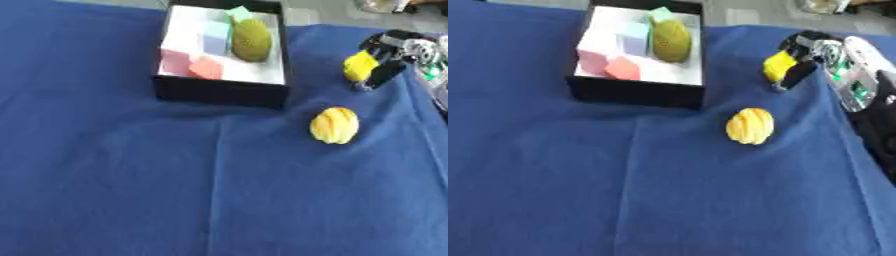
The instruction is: Pick up objects on the table and place them in the box.
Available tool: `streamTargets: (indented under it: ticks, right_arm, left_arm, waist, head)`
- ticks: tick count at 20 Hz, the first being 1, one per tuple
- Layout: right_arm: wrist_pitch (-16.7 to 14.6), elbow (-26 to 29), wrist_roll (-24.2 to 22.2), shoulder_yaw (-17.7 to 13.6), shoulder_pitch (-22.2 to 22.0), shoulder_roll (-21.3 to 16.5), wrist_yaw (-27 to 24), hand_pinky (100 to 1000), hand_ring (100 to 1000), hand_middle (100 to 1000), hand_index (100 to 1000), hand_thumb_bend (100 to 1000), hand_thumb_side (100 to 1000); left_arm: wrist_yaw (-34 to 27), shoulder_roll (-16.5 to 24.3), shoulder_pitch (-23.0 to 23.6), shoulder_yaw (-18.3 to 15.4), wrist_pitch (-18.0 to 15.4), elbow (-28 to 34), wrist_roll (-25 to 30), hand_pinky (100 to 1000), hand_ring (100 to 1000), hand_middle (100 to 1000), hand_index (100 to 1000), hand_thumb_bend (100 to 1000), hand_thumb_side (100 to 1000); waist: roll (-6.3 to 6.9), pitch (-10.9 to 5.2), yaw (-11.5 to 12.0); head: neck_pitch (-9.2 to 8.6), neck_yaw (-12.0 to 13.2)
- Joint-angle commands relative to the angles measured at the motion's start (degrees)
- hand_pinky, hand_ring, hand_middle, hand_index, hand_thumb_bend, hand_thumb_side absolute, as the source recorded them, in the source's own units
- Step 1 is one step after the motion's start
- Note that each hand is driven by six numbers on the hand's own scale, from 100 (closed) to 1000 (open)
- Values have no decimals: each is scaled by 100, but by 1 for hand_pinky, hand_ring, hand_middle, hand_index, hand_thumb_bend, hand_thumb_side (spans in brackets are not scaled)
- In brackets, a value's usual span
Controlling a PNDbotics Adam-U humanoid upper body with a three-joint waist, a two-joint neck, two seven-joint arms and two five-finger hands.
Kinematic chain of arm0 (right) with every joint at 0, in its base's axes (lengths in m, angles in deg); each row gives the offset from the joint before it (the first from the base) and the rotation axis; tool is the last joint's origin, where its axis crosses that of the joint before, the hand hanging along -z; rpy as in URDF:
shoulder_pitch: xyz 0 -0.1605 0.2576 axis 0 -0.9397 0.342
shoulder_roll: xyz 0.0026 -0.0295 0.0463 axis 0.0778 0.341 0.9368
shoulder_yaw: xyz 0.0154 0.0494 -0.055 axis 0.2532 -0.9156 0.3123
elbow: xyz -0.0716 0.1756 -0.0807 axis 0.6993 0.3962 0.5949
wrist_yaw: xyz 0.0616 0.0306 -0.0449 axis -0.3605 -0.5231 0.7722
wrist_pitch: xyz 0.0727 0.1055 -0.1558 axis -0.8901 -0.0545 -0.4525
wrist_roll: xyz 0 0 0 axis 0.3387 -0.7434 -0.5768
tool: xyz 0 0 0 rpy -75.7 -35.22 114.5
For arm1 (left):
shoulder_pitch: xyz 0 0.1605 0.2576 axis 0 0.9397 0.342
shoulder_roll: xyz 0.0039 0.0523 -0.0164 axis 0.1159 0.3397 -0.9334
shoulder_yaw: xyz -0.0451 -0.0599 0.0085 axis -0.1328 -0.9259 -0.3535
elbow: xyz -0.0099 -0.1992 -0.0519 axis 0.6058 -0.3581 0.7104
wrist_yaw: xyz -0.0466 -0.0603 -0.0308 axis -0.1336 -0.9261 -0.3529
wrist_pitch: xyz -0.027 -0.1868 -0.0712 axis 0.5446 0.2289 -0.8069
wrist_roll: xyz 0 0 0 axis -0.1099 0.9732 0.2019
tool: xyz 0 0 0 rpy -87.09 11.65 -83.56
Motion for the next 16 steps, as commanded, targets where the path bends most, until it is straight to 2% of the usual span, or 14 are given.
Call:
streamTargets:
  ticks: [1,5,8,16]
  right_arm:
    - [89,-97,212,-162,109,-104,1,901,851,822,913,496,144]
    - [189,-187,418,-225,117,-125,8,897,846,817,906,468,126]
    - [270,-201,519,-274,142,-143,7,882,830,777,876,416,100]
    - [388,-5,568,-218,209,-224,-216,844,765,687,810,312,100]
  left_arm:
    - [19,80,-103,-27,-3,139,16,765,791,776,807,100,621]
    - [20,80,-107,-36,0,143,12,764,790,775,806,100,622]
    - [29,78,-107,-32,-3,151,26,766,789,776,806,100,623]
    - [60,91,-73,-31,-6,133,45,767,789,777,806,100,621]
  waist:
    - [88,8,28]
    - [89,55,56]
    - [85,74,59]
    - [75,21,5]
  head:
    - [-133,-71]
    - [-201,-84]
    - [-218,-86]
    - [-112,-58]
